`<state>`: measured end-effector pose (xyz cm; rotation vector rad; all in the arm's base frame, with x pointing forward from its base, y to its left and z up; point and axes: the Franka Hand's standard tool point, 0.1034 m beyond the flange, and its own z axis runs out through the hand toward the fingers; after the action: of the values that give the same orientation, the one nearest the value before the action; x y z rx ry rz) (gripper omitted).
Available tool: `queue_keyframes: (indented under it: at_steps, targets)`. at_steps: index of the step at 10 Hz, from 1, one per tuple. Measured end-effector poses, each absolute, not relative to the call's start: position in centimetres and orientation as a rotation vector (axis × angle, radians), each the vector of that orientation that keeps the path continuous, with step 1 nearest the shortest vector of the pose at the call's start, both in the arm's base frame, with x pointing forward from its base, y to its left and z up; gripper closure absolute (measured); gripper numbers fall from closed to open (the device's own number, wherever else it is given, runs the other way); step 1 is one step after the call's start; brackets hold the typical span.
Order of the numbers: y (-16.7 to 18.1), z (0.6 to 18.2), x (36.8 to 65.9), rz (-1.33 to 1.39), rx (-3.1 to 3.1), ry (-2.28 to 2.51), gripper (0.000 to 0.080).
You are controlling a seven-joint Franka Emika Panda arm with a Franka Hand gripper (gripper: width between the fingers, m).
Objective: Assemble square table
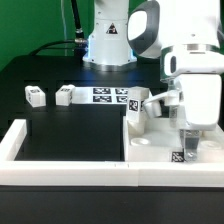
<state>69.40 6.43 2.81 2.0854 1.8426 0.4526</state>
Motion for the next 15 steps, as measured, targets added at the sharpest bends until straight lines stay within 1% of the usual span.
queue_keyframes:
  at_steps: [4,5,6,7,8,9,10,11,12,15]
  targets:
    - [6.44,2.81,69.40,0.452,2.085,1.843,0.0686]
    - [6.44,2.81,69.40,0.452,2.085,1.843,0.0592]
    - [6.44,2.81,69.40,0.452,2.085,1.843,0.0423]
    - [6.44,2.81,69.40,0.452,2.085,1.843,0.0423]
    - [6.44,2.81,69.40,0.452,2.085,1.843,0.0234]
    - [6.44,2.81,69.40,0.452,2.085,1.843,0.0175]
    - [6.44,2.81,69.40,0.452,2.085,1.843,0.0175]
    - [6.37,2.80,69.35,0.448,2.087,1.842,0.0157]
    - [7.22,2.65,69.72,0.465,2.087,1.841,0.0157]
    - [6.99,2.74,69.82,0.466,2.088,1.836,0.0150]
